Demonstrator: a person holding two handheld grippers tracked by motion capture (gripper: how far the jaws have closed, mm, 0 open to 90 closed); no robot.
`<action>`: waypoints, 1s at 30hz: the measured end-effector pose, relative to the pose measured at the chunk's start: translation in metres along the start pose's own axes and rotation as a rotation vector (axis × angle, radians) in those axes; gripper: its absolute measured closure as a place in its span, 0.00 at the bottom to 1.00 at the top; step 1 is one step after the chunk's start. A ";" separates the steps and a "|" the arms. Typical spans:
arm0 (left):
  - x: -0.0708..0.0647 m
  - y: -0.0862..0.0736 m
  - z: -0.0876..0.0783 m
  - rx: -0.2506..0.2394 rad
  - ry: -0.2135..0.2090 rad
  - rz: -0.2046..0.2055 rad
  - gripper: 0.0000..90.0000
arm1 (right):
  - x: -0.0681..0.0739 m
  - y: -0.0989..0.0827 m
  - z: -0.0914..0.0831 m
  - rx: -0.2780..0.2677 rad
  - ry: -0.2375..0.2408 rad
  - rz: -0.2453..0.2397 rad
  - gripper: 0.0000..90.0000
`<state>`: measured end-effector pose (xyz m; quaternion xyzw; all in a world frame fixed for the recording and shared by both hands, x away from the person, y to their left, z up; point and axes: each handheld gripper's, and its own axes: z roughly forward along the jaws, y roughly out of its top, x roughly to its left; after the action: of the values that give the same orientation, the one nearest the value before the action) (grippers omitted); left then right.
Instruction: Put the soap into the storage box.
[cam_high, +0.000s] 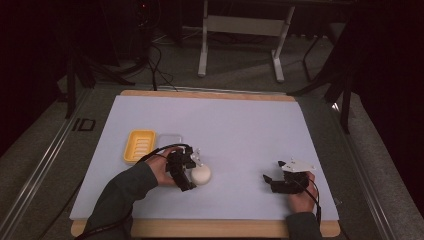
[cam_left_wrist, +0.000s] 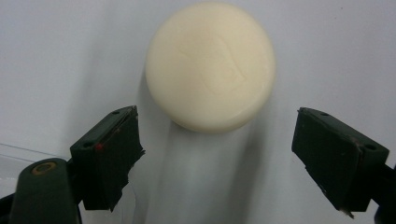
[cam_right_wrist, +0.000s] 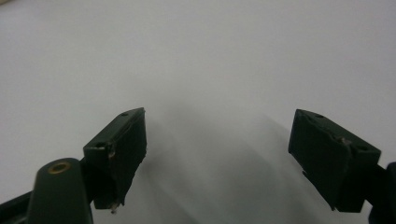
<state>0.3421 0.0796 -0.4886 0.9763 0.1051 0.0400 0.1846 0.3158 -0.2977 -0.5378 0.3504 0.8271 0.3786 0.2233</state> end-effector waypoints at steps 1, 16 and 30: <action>0.000 0.000 0.000 0.004 -0.001 0.001 0.18 | 0.000 0.000 0.000 0.000 0.000 0.000 0.21; 0.005 0.004 0.004 0.032 -0.008 0.003 0.19 | 0.000 0.000 0.000 0.000 0.000 -0.001 0.21; 0.008 0.013 0.008 0.054 -0.021 0.009 0.16 | 0.000 0.000 0.000 0.000 0.000 -0.001 0.21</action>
<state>0.3530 0.0666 -0.4909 0.9818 0.0997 0.0279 0.1593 0.3157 -0.2976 -0.5378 0.3500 0.8273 0.3785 0.2234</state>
